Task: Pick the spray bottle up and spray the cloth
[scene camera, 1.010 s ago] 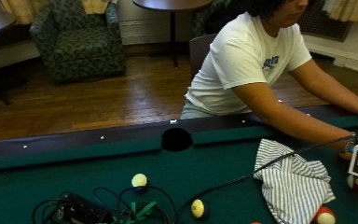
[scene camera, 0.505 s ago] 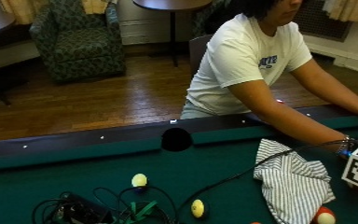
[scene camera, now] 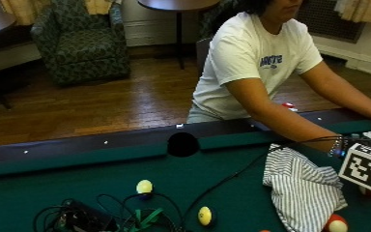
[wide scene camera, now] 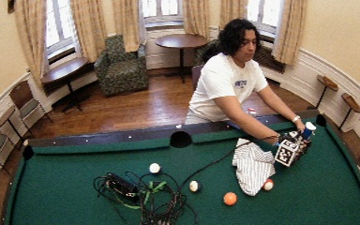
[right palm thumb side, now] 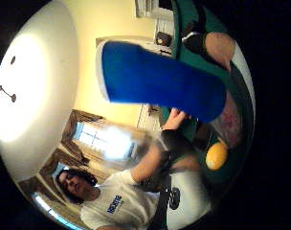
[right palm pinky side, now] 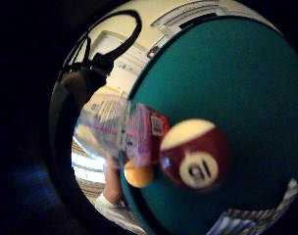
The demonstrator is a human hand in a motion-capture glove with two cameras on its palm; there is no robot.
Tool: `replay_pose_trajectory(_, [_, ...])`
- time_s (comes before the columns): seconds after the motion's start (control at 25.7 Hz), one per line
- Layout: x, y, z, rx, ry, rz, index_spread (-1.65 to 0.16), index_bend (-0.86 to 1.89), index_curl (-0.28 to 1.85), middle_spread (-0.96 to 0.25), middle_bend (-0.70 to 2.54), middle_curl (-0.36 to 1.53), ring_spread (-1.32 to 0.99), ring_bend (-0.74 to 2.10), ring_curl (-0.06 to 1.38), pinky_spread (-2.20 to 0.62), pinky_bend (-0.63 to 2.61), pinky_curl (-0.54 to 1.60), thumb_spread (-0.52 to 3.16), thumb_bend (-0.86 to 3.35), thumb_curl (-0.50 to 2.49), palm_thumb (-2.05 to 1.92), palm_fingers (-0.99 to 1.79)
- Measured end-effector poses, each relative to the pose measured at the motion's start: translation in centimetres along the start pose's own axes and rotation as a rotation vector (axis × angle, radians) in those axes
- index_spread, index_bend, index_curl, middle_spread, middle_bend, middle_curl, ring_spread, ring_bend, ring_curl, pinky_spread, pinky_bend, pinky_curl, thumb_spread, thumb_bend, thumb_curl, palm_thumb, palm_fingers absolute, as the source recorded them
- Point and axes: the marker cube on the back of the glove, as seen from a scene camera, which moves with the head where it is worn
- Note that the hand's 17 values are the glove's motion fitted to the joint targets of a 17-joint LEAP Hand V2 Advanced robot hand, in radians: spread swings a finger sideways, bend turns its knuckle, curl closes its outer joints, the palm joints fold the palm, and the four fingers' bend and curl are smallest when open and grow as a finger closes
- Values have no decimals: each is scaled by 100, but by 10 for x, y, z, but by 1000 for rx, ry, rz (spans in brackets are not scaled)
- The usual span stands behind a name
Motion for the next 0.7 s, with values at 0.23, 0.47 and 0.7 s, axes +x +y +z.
replay_pose_trajectory(0.23, [-13, 38, -24, -83, 91, -31, -40, 16, 41, -22, 25, 38, -23, 29, 33, 5, 30, 37, 83, -5, 54, 70, 57])
replay_pose_trajectory(0.47, [-35, 83, -47, -167, 209, -106, -43, 18, 38, -22, 20, 36, -24, 24, 30, 11, 22, 33, 85, -5, 49, 65, 55])
replay_pose_trajectory(0.7, [-59, 122, -61, -196, 339, -221, -45, 19, 38, -21, 16, 34, -24, 20, 29, 14, 20, 33, 86, -5, 46, 62, 51])
